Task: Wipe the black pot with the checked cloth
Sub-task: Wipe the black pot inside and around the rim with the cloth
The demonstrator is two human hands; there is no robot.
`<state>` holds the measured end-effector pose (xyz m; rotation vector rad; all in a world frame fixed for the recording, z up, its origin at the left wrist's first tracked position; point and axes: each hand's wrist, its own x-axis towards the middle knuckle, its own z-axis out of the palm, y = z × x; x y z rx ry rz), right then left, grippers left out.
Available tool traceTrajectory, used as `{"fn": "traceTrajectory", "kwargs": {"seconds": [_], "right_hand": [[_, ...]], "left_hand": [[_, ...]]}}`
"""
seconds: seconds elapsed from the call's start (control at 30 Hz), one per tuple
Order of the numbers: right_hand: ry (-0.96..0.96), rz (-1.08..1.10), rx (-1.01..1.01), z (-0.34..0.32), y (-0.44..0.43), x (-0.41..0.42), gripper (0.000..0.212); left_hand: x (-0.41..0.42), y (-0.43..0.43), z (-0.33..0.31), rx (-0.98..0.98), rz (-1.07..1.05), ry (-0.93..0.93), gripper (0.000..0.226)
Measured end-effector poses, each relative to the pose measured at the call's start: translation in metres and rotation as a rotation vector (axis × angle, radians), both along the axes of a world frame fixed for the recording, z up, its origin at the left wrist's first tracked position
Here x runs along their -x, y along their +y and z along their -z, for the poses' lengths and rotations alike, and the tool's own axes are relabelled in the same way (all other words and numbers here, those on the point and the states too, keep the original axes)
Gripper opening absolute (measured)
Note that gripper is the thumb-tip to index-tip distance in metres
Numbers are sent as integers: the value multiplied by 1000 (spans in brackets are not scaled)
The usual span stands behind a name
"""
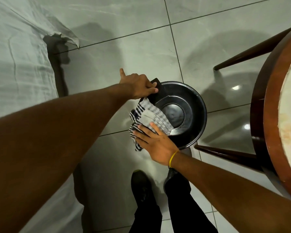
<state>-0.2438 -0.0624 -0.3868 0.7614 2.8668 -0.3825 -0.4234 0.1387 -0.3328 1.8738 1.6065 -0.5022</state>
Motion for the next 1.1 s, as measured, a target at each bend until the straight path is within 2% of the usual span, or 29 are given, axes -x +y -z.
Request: {"fn": "traceTrajectory", "kwargs": {"seconds": [0.13,0.33,0.47,0.67,0.87,1.0,1.1], "right_hand": [[14,73,-36,7,-18,-38,66],[3,404,-91,8,-18,-68,87],[-7,660,-83,5,-6,-72,75],[14,955,-27,-2,22,-60,68],[41,1266,27,-14,62,-36,65],[20,1379,47,-21,101,-28,64],[11,1405,64,-23,132,-28,62]], "left_hand": [[6,-6,5,-28,56,21,46],[11,-24,15,-56,132,38,52],[11,-35,20,-139,258,65,52],[5,-36,16,-194,299,29,46],[-6,-37,6,-198,311,5,50],[-9,-35,5,-180,314,-38,48],[-11,-38,7,-239,385,-16,44]]}}
